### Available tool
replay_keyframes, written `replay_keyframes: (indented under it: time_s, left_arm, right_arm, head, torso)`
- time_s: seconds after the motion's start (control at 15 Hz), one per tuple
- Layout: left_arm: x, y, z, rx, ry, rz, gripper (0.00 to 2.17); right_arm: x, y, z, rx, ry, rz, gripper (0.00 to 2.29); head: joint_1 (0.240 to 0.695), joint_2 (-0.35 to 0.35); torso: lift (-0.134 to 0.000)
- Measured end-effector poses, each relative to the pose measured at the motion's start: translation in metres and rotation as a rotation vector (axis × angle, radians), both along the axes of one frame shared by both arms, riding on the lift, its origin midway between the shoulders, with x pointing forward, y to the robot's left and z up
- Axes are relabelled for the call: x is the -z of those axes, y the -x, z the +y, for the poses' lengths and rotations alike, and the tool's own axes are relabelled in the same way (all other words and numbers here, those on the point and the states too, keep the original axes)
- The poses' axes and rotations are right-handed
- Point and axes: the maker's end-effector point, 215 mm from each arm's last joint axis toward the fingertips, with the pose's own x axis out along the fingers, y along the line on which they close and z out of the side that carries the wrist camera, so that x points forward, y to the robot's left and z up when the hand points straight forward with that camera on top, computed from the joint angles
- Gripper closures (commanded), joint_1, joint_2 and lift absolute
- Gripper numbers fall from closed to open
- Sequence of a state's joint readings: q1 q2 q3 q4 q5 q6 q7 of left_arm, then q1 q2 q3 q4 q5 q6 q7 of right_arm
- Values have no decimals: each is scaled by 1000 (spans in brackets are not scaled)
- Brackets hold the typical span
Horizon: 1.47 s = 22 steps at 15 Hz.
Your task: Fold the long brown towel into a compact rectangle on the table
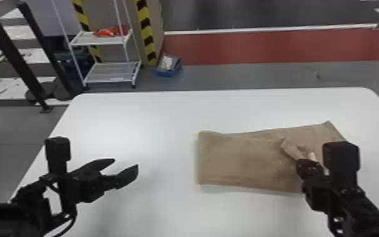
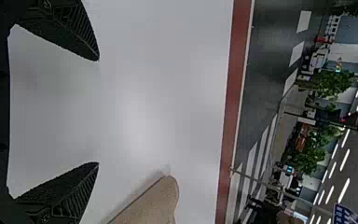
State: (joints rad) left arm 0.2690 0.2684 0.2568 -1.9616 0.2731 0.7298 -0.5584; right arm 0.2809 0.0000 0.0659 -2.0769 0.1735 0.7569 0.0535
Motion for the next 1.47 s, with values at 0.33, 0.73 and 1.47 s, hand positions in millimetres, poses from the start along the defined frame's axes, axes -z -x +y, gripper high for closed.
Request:
replay_keyframes:
  time_s: [0.33, 0.73, 1.47]
  left_arm:
    - [3, -2, -1, 0, 4, 4, 80]
    - [4, -5, -3, 1, 6, 4, 80]
    - [0, 0, -9, 23, 2, -1, 83]
  right_arm:
    - [-22, 6, -56, 103, -36, -82, 1727]
    - [-11, 20, -75, 130, -84, -50, 512]
    - [2, 12, -57, 73, -123, -43, 444]
  head:
    - [695, 27]
    - [695, -3]
    - [695, 11]
  torso:
    - [-123]
    - [-123]
    - [-123]
